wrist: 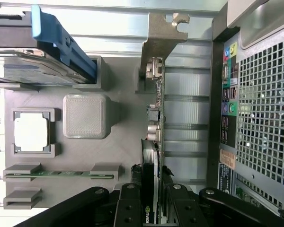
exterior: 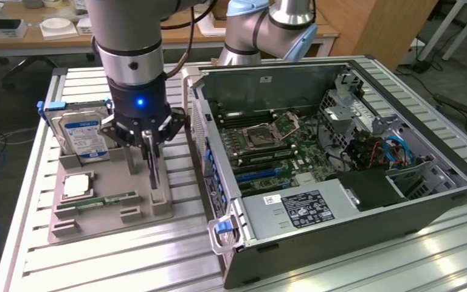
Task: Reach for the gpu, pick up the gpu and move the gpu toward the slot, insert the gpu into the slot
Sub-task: 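Pick up the gpu and move the gpu toward the slot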
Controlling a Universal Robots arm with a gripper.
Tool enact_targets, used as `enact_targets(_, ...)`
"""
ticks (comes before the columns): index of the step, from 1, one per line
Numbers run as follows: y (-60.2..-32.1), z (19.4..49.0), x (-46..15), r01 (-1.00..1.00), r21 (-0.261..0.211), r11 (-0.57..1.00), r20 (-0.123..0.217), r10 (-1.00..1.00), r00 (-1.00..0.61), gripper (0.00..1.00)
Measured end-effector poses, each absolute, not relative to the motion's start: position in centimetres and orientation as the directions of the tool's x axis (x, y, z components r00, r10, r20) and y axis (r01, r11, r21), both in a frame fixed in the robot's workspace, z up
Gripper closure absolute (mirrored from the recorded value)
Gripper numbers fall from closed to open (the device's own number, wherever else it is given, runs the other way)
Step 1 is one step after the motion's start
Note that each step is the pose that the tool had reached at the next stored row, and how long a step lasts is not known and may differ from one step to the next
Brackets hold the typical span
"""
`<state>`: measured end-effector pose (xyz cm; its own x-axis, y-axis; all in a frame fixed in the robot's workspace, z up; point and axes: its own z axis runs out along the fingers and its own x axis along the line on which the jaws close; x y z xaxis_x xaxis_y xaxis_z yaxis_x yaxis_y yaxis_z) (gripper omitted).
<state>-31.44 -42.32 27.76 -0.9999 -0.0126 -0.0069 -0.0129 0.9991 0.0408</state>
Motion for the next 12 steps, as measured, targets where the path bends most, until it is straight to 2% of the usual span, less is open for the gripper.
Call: enact_targets(12, -42.3, 30.2, -31.4, -0.013, 0.039, 0.999, -0.007, -0.013, -1.0, 0.74)
